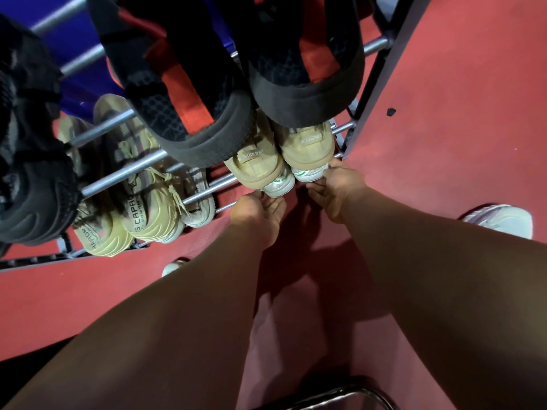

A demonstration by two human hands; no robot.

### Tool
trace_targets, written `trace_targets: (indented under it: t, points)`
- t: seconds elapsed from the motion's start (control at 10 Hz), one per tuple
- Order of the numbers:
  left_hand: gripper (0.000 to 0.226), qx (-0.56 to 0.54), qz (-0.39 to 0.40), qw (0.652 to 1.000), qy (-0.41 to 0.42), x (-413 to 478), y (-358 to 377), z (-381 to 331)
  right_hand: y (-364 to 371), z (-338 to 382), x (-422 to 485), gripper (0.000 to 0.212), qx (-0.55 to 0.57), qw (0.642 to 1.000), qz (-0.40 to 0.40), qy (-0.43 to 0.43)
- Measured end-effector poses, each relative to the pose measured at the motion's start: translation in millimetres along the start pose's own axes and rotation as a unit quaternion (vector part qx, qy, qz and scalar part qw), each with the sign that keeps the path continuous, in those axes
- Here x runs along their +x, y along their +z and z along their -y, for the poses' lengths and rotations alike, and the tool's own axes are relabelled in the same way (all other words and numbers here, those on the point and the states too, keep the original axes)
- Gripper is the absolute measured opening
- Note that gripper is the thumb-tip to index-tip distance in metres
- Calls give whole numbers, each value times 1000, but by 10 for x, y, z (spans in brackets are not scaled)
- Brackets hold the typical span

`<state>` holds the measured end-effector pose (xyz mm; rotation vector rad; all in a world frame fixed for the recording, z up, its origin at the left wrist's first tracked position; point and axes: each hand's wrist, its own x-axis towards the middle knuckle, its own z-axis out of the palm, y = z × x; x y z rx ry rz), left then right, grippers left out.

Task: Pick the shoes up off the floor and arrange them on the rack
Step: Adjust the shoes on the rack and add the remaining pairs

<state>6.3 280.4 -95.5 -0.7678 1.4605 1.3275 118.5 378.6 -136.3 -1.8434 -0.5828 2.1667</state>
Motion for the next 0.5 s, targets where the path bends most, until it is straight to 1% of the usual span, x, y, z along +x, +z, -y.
trace_targets:
  t: [0.1,0.3,0.4,0.5]
  points:
    - [38,15,8,1000,-10,-18,7,0,2,4,-9,37,-4,1000,-6,-3]
    - [27,55,35,997,-33,-238,-19,-51,-45,70,-196,30,-18,999,-37,17]
    - [43,101,46,993,-28,-466,-73,-125,-78,185,-429,31,-38,998,-50,5]
    - [56,134,45,990,-27,-720,-214,-157,-115,209,-728,39,-44,998,-45,7]
